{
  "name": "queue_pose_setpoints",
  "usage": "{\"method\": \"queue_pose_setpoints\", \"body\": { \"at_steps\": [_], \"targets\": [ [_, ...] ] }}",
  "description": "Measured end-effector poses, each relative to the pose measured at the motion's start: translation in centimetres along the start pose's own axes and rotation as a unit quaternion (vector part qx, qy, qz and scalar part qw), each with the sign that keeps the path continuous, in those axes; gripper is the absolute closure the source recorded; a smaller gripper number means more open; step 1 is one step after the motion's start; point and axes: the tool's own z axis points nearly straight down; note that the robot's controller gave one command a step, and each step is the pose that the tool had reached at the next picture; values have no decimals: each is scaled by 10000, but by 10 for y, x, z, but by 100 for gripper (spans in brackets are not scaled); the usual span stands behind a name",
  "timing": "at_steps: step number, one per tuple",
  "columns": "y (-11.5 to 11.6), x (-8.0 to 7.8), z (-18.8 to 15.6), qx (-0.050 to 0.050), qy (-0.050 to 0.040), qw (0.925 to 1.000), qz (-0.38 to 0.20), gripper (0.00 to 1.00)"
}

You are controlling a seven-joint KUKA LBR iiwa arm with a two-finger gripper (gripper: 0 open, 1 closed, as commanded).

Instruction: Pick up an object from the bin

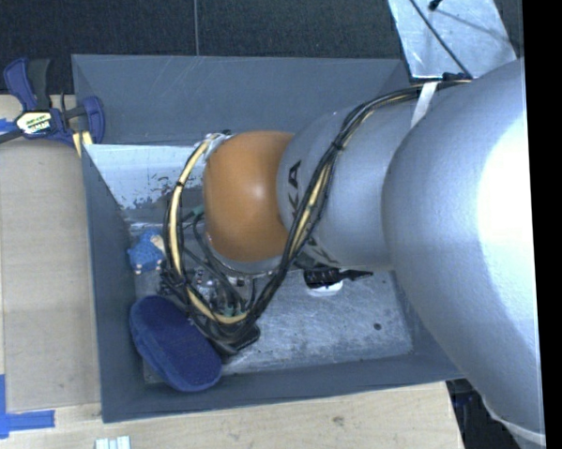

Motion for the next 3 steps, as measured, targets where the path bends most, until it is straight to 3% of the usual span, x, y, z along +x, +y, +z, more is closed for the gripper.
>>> {"method": "queue_pose_setpoints", "body": {
  "at_steps": [1,2,3],
  "targets": [
    [7,1,15,-8,-16,9999,108,100],
    [16,16,-40,-22,-36,9951,988,100],
    [22,28,-132,-41,-55,9966,825,100]
  ]
}}
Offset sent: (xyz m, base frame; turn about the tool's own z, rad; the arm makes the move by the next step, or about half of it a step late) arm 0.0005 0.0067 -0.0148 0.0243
